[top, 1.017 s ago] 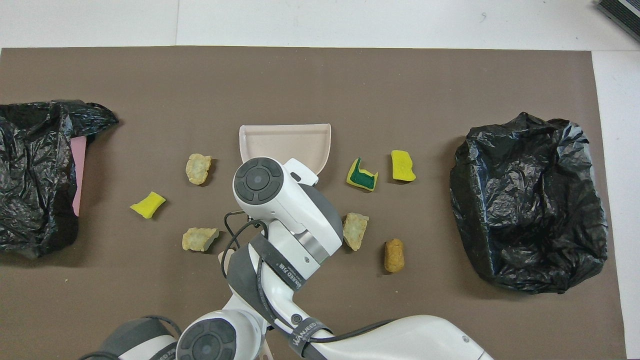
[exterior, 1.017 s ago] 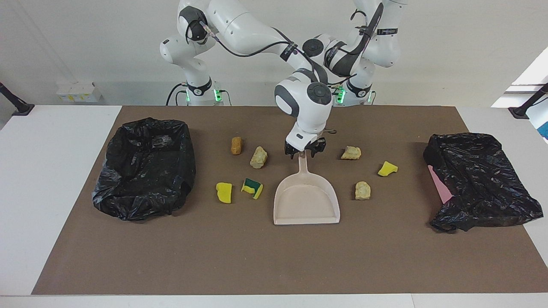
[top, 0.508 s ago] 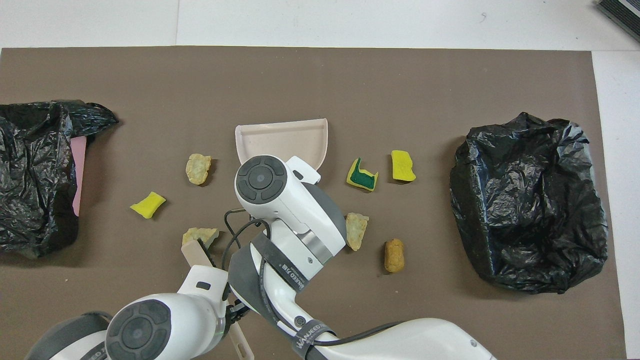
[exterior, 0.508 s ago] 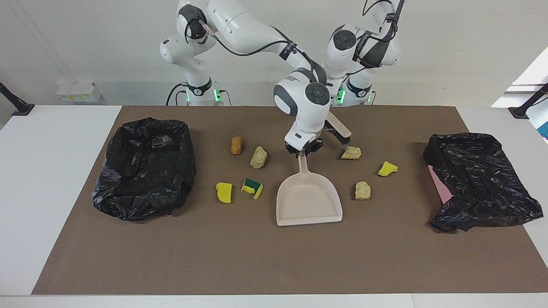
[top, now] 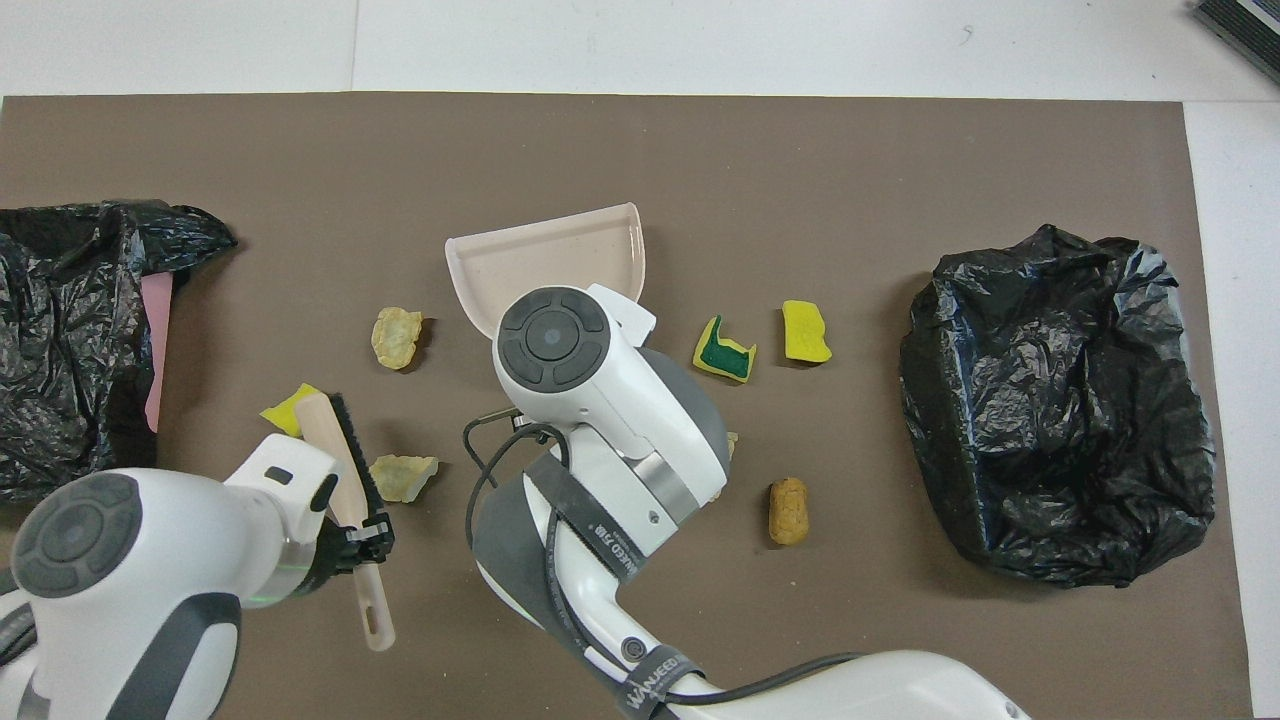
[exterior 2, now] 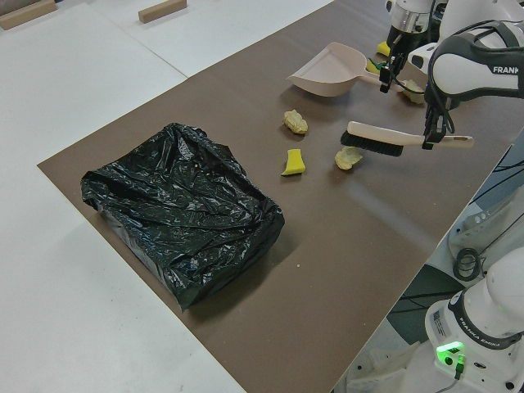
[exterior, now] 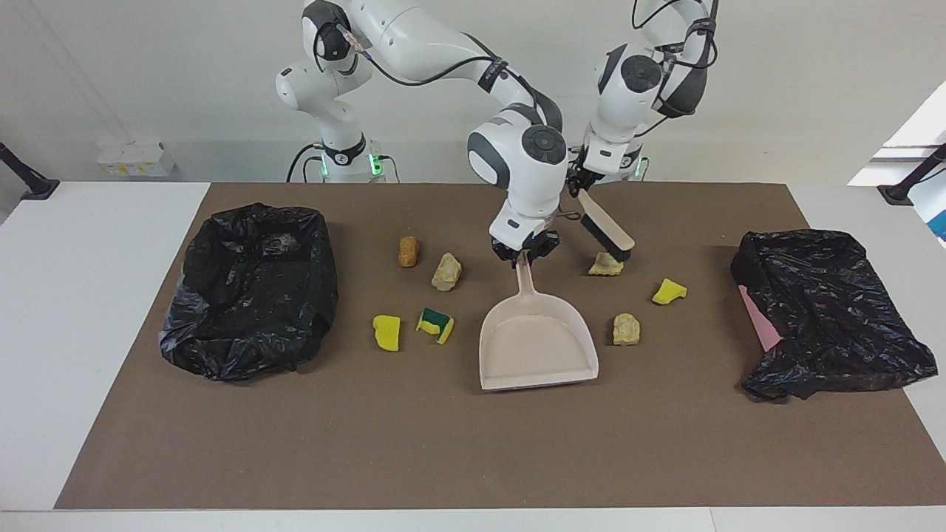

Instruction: Sweep and dump trash in bin

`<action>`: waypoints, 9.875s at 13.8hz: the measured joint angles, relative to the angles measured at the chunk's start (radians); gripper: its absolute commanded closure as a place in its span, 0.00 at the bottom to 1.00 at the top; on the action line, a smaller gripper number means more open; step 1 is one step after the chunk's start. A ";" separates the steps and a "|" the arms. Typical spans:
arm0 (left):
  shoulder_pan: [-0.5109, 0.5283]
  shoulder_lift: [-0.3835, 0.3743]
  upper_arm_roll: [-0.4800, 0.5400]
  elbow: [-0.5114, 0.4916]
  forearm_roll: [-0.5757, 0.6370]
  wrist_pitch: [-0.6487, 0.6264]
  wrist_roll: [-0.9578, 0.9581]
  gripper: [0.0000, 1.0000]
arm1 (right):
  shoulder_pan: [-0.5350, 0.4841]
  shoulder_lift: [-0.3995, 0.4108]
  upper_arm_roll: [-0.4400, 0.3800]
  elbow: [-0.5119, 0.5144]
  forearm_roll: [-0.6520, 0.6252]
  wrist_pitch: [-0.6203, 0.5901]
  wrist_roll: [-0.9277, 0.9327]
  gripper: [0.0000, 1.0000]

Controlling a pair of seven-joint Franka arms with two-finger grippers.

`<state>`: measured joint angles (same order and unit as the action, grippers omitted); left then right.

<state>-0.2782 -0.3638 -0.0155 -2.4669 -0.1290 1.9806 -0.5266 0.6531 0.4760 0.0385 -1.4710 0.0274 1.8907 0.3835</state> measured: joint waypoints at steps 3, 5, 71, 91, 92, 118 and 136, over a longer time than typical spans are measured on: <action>0.131 0.087 0.000 0.057 0.035 -0.002 0.205 1.00 | -0.037 -0.014 -0.001 -0.002 -0.002 -0.050 -0.208 1.00; 0.196 0.131 0.002 0.063 0.080 0.024 0.292 1.00 | -0.041 -0.022 0.000 -0.005 -0.024 -0.065 -0.332 1.00; 0.071 0.433 -0.009 0.448 0.020 -0.459 0.218 1.00 | -0.108 -0.077 0.001 -0.208 -0.292 0.074 -1.356 1.00; -0.276 0.283 -0.048 0.082 -0.372 0.080 0.091 1.00 | -0.109 -0.080 0.001 -0.229 -0.292 0.109 -1.412 1.00; -0.309 0.289 -0.048 0.097 -0.389 0.087 0.097 1.00 | -0.109 -0.080 0.001 -0.230 -0.292 0.109 -1.412 1.00; -0.451 0.256 -0.082 0.071 -0.178 0.029 -0.195 0.39 | -0.567 -0.405 -0.009 -0.235 -0.289 -0.055 -1.711 1.00; -0.059 0.351 -0.047 0.349 0.004 0.039 0.065 0.00 | -0.822 -0.401 -0.004 -0.177 -0.415 -0.643 -1.382 1.00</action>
<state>-0.3371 -0.0129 -0.0624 -2.1175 -0.1251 2.0196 -0.4612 -0.1686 0.0752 0.0342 -1.6482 -0.3881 1.2477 -0.9989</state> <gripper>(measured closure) 0.000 0.683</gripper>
